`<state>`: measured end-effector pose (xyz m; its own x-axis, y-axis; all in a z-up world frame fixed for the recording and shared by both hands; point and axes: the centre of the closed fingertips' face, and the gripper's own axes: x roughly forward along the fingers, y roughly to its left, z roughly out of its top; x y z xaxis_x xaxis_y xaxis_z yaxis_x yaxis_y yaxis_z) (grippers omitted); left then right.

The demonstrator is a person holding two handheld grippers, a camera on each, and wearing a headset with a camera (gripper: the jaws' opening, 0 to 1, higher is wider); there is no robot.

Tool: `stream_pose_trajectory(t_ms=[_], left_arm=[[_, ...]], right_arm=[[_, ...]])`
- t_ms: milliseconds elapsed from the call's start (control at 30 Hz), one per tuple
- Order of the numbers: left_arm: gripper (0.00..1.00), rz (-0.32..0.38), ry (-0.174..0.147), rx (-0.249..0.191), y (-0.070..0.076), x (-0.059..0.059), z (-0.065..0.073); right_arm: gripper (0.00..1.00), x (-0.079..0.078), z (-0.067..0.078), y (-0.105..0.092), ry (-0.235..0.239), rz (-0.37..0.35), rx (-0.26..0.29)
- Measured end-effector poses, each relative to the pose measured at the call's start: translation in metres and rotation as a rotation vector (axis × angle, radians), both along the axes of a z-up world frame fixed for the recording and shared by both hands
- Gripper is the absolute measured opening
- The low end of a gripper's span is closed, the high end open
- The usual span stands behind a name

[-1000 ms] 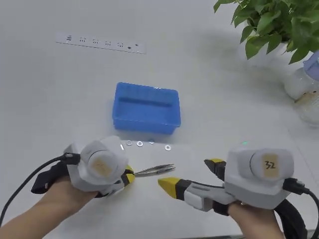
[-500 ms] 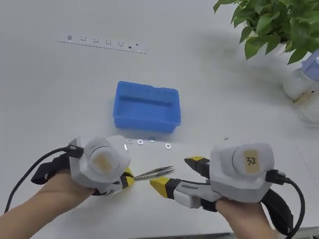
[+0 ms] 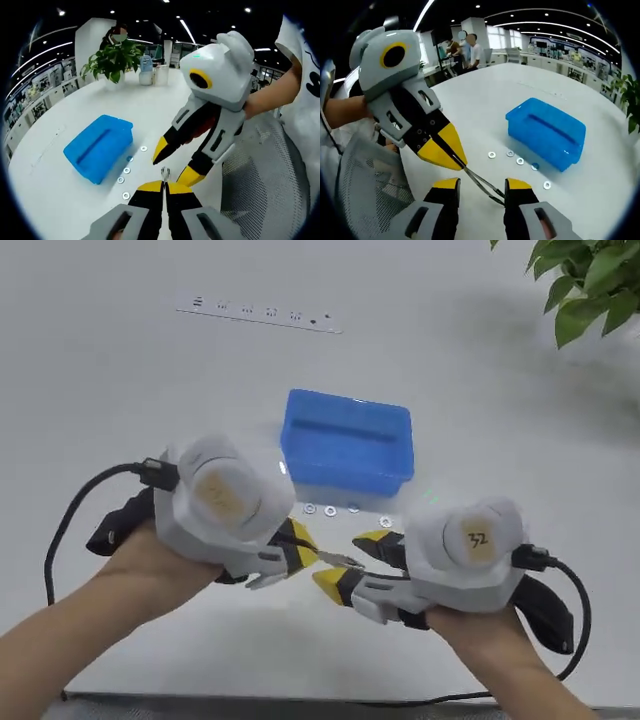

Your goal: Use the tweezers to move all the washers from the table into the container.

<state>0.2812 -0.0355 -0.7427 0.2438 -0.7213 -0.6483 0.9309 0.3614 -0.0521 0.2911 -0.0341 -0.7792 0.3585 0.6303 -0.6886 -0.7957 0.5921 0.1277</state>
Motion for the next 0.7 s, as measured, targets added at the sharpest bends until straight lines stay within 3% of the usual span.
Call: stream_pose_trajectory(t_ms=[100,200,433,700], left_arm=[[0.0,0.025,-0.056,-0.012,0.001,0.006,0.013],[0.0,0.037,-0.046,-0.026,0.005,0.008,0.017],[0.0,0.082,-0.081,-0.041,0.02,0.018,0.027],[0.0,0.116,-0.118,-0.026,0.036,0.034,0.033]], right_arm=[[0.22,0.007,-0.002,0.004,-0.028,0.026,-0.021],[0.19,0.011,0.002,0.01,-0.027,0.034,0.007],[0.09,0.017,0.001,0.03,-0.006,0.092,0.041],[0.08,0.034,0.006,0.05,-0.04,0.147,0.062]])
